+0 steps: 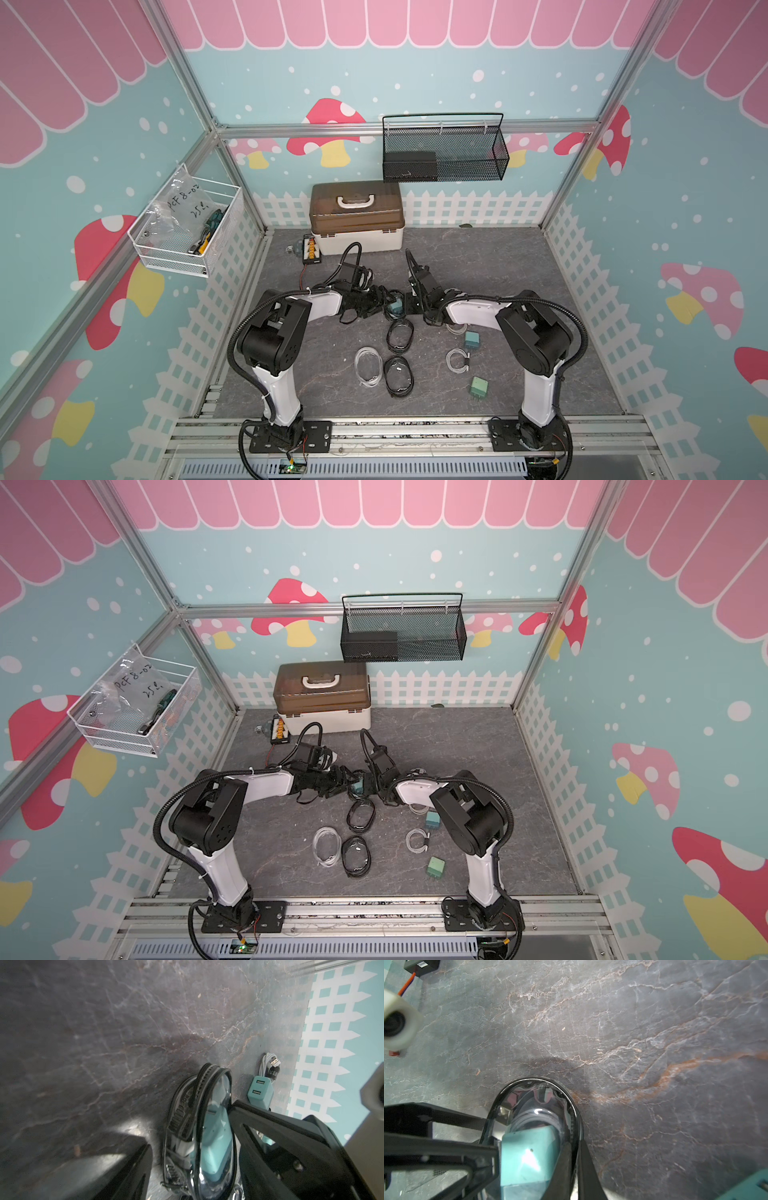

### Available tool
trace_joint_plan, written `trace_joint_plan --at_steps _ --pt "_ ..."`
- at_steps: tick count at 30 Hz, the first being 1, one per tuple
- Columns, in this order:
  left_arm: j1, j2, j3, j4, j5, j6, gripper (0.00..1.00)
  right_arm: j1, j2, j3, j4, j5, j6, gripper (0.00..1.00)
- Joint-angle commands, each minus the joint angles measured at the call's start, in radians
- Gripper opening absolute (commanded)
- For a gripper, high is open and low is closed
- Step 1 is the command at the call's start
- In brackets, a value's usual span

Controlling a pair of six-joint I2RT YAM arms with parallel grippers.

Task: Pack away charging kits
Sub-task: Pick up the storage bag at the center of the board.

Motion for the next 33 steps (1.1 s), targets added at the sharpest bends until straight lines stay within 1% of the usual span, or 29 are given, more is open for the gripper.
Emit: trace_joint_plan --at_steps 1,5,9,14,22,27,33 --pt "0.0 0.039 0.029 0.003 0.037 0.0 0.69 0.0 0.045 -0.023 -0.022 -0.021 0.017 0.08" --pt "-0.001 0.073 0.045 0.006 0.068 -0.008 0.62 -0.001 0.051 -0.025 -0.017 -0.017 0.019 0.08" --pt "-0.001 0.095 0.055 0.003 0.092 -0.014 0.58 -0.001 0.048 -0.026 -0.017 -0.017 0.02 0.07" --pt "-0.001 0.116 0.067 -0.015 0.113 -0.021 0.56 0.0 0.039 -0.029 -0.01 -0.017 0.022 0.07" --pt "-0.001 0.175 0.109 -0.089 0.135 -0.008 0.58 -0.001 0.051 -0.023 0.002 -0.02 0.029 0.07" --pt "-0.012 0.199 0.128 -0.115 0.143 -0.005 0.51 0.0 0.051 -0.021 0.009 -0.019 0.038 0.07" --pt "-0.025 0.229 0.152 -0.148 0.144 0.004 0.39 -0.001 0.048 -0.017 0.009 -0.013 0.043 0.07"
